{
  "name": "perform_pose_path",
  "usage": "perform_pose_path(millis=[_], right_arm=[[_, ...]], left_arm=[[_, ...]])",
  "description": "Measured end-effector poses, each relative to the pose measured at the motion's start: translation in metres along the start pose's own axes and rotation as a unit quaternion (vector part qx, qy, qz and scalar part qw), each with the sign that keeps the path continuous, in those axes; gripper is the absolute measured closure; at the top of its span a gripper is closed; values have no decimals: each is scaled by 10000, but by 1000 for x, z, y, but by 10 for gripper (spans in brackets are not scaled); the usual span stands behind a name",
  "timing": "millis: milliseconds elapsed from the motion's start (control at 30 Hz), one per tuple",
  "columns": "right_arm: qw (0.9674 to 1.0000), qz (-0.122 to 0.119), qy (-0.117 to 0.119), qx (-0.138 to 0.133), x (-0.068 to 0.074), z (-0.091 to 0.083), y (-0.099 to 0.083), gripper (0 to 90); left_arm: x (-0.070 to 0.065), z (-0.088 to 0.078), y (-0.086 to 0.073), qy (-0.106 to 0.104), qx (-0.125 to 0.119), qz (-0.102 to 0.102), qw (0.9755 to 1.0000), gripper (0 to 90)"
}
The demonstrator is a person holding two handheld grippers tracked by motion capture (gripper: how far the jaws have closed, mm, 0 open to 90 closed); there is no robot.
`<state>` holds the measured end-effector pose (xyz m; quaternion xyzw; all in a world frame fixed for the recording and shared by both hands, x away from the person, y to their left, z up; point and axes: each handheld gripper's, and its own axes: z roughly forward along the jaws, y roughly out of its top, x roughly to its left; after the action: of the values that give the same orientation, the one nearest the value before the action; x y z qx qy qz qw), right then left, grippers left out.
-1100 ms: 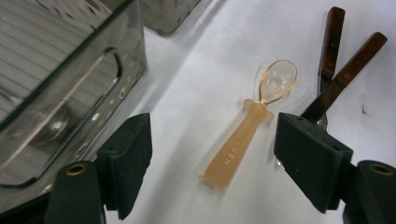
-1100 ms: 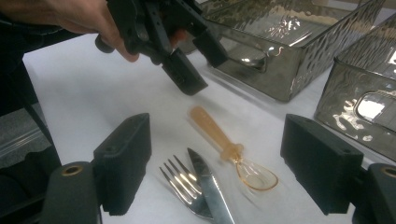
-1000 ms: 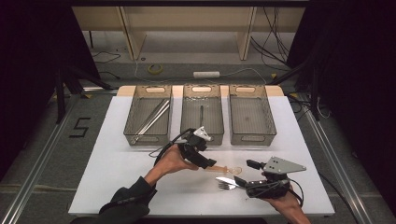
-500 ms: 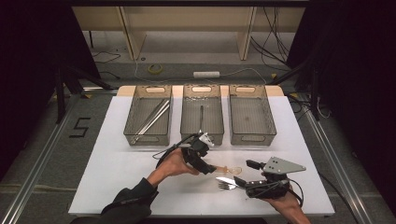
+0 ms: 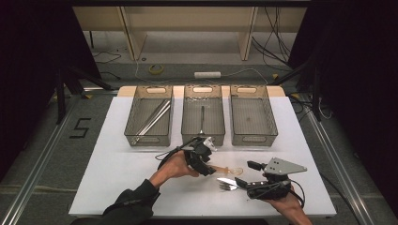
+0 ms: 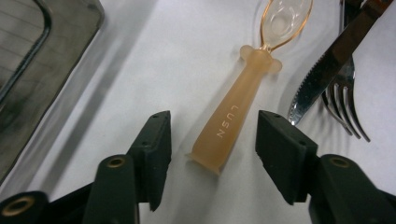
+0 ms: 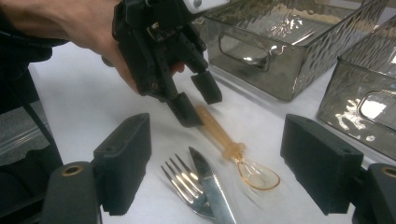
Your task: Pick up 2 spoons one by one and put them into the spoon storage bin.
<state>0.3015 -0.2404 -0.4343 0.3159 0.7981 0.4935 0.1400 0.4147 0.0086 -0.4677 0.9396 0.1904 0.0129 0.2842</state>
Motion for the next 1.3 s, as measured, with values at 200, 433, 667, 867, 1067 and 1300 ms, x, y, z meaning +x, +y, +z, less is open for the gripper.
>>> perform_pose_path(millis=[200, 433, 667, 867, 1067, 1300], right_arm=[[10000, 4, 1, -2, 0, 0, 0, 256], [10000, 4, 0, 9, 0, 1, 0, 256], [10000, 10, -3, 7, 0, 1, 0, 256], [10000, 5, -12, 9, 0, 1, 0, 256], [10000, 2, -7, 3, 0, 0, 0, 256], [10000, 8, -6, 14, -1, 0, 0, 256]], left_arm=[[-4, 5, 0, 59, 102, 169, 9998, 552], [-6, 5, 0, 157, 128, 428, 9989, 601], [-6, 5, -2, 68, 65, 580, 9983, 714], [-6, 5, -2, 55, 49, 595, 9982, 731], [-4, 4, -3, 27, -13, 493, 9988, 735], [1, 1, -4, -24, -93, 338, 9994, 736]])
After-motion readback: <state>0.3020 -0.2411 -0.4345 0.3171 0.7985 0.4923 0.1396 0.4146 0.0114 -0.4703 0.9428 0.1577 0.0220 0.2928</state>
